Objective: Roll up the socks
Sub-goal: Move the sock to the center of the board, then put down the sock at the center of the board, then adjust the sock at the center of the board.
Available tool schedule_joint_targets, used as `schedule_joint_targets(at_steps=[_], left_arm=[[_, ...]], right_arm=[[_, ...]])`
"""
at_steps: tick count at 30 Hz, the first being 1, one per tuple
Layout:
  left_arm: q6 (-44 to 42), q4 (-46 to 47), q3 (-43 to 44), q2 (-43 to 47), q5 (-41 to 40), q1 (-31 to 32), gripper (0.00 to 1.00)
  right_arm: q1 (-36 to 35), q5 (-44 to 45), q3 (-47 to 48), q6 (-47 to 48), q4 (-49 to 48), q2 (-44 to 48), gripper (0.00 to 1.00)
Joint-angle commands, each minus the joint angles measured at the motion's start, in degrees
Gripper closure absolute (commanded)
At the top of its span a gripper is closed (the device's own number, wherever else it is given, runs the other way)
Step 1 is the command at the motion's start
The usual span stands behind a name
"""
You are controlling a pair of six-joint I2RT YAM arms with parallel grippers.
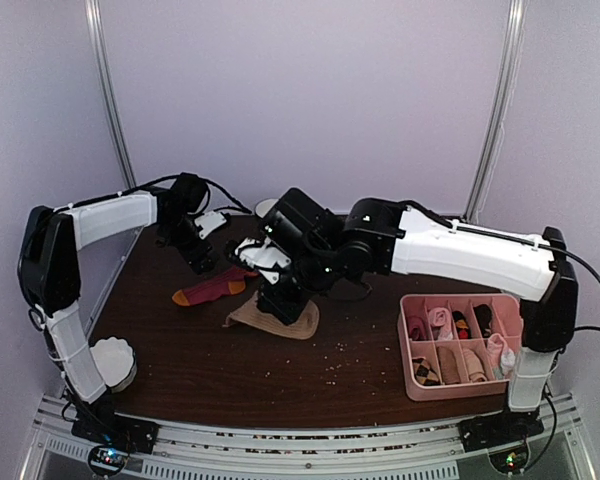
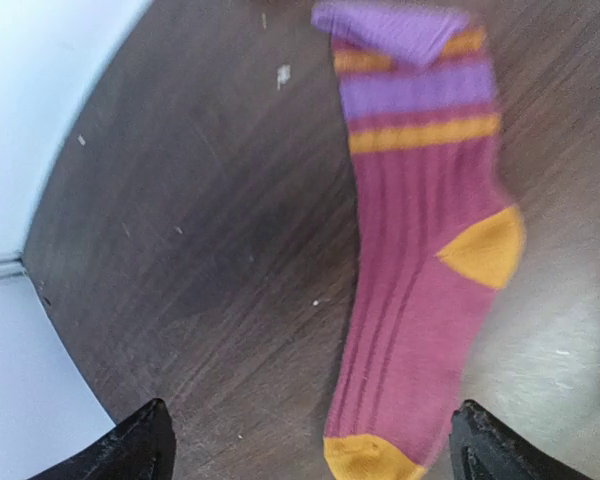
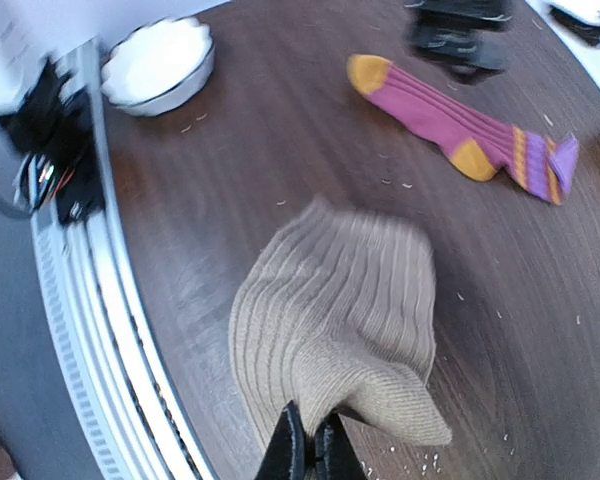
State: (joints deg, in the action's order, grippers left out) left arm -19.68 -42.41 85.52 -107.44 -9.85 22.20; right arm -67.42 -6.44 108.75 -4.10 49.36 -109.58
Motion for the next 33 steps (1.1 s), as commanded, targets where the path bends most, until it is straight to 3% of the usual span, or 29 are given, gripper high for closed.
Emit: schedule_joint_targets(at_steps=[1,7,8,10,13,18,21,26,33], left_arm=[[1.7,-3.8,0.2,5.3,10.8,-1.3,0.02],[0.8,-4.2,-3.5,5.6,15.5,-1.2,0.02],[0.4,-4.4,-3.8,5.3,15.8,-1.3,0.02],[-0.5,-4.4,-4.5,5.1,16.0,-1.2,0.02],[-2.6,-4.7,-5.6,5.6,16.7,-1.1,0.02],[-7.2,-5.4,-9.1,9.2,20.8,-0.9,0.02],[-11.2,-6.2,-12.3,12.5,23.5,1.1,0.02],[-19.0,-7.0,-18.6,18.9,26.8,7.3,0.02],[-25.0,-11.9,-19.7,18.3,26.6,18.7,0.02]], right_arm=[[-1.6,-1.5,-10.5,14.6,0.5,4.0,1.0],[1.5,15.4,-17.4,21.8,7.8,-4.8,1.0],[2.2,16.8,-17.5,21.3,7.7,-5.8,0.95],[3.4,20.1,-18.0,19.8,5.4,-6.6,0.85],[4.8,27.6,-17.0,15.7,2.7,-7.7,0.46],[6.1,35.8,-16.3,5.6,1.7,-6.4,0.13],[6.2,32.5,-18.7,-5.5,1.4,-2.4,0.17],[7.2,19.1,-29.3,-27.9,-4.8,5.3,0.42],[10.1,9.3,-41.1,-39.3,-14.3,7.1,0.61]])
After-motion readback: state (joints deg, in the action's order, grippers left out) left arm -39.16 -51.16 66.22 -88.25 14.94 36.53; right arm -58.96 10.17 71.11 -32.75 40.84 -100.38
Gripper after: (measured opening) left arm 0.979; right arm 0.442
